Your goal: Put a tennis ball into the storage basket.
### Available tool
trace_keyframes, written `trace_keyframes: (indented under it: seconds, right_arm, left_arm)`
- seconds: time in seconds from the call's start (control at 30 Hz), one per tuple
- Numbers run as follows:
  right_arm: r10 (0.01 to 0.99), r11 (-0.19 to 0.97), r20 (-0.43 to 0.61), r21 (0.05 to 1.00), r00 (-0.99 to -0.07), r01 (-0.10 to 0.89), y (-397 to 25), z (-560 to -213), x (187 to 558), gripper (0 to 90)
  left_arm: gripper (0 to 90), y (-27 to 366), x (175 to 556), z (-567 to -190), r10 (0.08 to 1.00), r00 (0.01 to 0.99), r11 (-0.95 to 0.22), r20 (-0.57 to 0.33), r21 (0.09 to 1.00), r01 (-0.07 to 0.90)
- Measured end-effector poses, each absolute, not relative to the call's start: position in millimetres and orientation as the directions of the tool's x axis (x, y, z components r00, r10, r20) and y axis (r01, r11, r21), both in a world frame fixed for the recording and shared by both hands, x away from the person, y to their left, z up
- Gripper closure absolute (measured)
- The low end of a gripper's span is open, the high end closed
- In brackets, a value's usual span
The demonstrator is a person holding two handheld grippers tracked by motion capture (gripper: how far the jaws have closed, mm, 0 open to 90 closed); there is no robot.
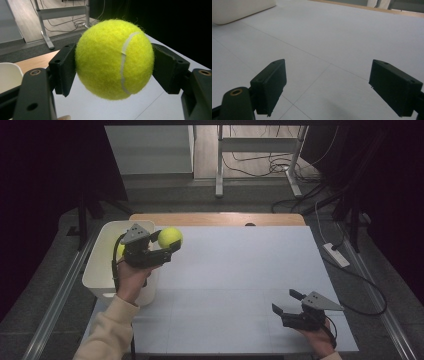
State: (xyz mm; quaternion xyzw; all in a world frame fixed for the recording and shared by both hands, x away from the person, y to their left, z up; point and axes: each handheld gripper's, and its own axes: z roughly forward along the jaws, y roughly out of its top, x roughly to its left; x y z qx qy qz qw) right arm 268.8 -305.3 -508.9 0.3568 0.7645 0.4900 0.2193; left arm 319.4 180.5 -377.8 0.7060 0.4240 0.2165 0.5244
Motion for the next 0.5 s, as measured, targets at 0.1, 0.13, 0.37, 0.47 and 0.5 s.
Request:
trace_keyframes:
  seconds: [0.1,0.13,0.37,0.47,0.5]
  right_arm:
    - [0.760,0.266,0.014,0.906,-0.650,0.331,-305.2,-508.9,268.8,14.4]
    - [0.760,0.265,0.015,0.906,-0.650,0.331,-305.2,-508.9,268.8,14.4]
    - [0.760,0.264,0.015,0.906,-0.650,0.331,-305.2,-508.9,268.8,14.4]
    - [0.759,0.266,0.013,0.906,-0.651,0.328,-305.0,-509.0,268.9,14.4]
    - [0.759,0.266,0.013,0.906,-0.651,0.329,-305.0,-509.0,268.9,14.4]
  left_arm:
    - [27.1,183.0,319.3,-377.6,0.830,0.541,-0.090,-0.138,0.924,0.373]
    - [27.0,183.8,319.2,-377.5,0.831,0.539,-0.090,-0.136,0.924,0.372]
    - [27.0,188.6,318.9,-376.9,0.838,0.529,-0.088,-0.135,0.923,0.374]
    - [27.0,192.1,319.3,-376.9,0.843,0.520,-0.086,-0.134,0.922,0.377]
    - [27.0,193.1,319.3,-377.0,0.845,0.517,-0.085,-0.134,0.922,0.378]
